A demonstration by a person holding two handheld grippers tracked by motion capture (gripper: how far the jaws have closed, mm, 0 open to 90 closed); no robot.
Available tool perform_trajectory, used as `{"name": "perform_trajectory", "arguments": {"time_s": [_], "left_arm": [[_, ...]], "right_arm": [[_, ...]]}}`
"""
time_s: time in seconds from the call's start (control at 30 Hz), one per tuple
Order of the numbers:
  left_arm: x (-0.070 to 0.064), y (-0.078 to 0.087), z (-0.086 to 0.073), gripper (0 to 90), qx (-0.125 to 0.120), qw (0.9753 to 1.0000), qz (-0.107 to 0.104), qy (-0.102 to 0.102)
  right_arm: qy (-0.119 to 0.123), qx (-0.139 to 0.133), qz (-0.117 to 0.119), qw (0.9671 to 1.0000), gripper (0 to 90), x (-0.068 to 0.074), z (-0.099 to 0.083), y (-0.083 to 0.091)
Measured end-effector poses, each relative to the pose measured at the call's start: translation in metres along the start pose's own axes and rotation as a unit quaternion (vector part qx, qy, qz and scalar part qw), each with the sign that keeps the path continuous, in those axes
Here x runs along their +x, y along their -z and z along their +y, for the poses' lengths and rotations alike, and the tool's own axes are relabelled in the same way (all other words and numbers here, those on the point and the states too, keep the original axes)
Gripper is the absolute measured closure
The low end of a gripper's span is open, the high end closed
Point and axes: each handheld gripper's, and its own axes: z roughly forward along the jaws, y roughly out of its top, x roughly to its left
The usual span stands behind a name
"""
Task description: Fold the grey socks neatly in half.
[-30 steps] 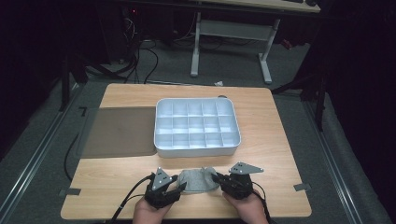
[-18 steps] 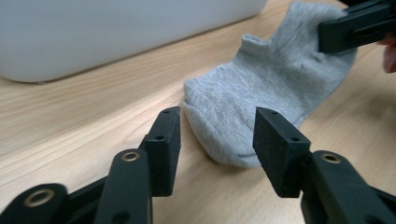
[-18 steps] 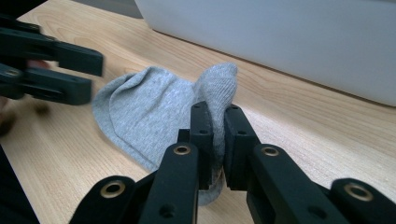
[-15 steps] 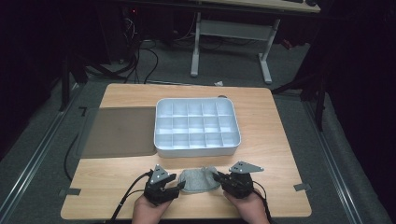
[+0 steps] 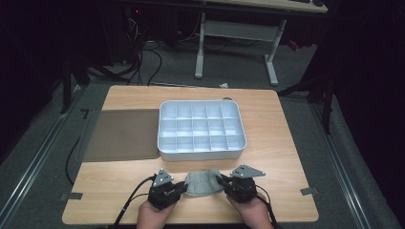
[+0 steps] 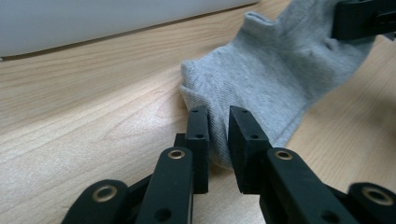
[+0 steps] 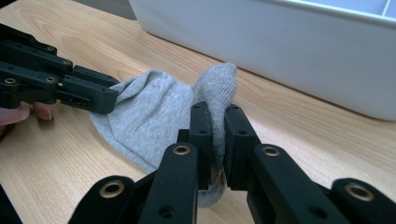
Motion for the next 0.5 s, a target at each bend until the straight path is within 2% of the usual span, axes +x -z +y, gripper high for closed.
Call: {"name": "perform_trajectory", "arguments": {"time_s": [0.13, 0.5], "left_arm": [[-0.003, 0.0, -0.001, 75.9, -0.003, 0.9998, -0.018, 0.007], [-0.01, -0.002, -0.002, 75.7, -0.007, 0.9997, -0.021, -0.003]], "right_arm": [[0.01, 0.002, -0.01, 0.9999, 84.1, 0.006, 0.005, -0.002], [0.041, 0.009, -0.023, 0.9989, 83.8, 0.018, 0.012, -0.01]]}}
